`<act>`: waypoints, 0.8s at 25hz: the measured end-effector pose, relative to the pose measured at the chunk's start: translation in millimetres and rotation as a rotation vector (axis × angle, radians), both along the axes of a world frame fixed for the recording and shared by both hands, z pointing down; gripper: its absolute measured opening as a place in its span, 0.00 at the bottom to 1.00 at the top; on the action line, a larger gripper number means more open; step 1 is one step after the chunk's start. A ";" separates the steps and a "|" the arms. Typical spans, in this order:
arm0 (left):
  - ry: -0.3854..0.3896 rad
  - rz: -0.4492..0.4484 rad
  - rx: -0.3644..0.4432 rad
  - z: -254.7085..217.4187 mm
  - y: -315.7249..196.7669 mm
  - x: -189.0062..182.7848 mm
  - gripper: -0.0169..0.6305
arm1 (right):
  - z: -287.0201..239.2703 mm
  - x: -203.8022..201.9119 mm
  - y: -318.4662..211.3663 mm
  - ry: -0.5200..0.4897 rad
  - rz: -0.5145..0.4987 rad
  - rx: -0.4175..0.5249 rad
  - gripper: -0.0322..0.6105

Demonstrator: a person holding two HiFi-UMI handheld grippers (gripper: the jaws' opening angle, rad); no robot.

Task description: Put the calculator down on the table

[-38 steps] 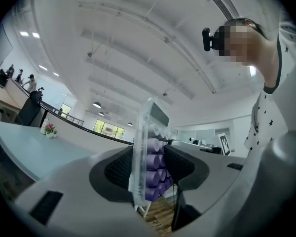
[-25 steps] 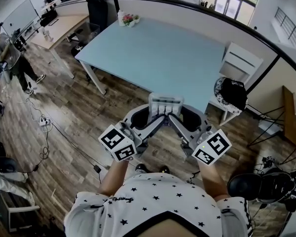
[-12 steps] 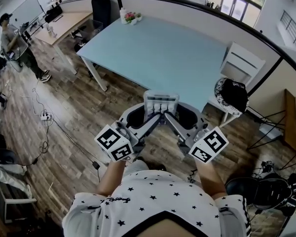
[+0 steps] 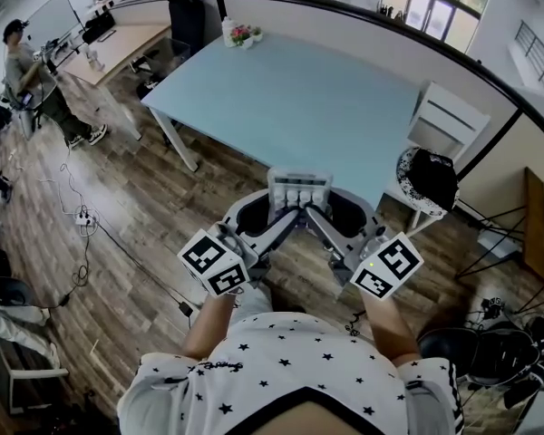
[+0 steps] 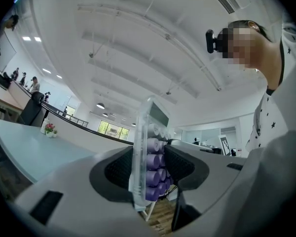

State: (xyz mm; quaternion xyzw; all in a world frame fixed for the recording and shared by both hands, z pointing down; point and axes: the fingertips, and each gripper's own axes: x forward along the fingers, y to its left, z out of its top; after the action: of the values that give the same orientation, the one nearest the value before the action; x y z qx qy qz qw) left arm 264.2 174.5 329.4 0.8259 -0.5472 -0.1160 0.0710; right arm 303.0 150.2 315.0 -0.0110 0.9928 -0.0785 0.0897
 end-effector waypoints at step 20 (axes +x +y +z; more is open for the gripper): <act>0.008 0.011 -0.011 0.8 -46.6 -105.0 0.35 | 0.8 -104.9 -46.7 0.031 0.025 -0.024 0.30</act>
State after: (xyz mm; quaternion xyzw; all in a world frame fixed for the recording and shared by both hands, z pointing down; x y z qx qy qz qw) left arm 159.2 127.9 330.2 0.8279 -0.5430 -0.1160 0.0786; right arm 198.1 103.5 315.8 -0.0258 0.9928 -0.0894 0.0751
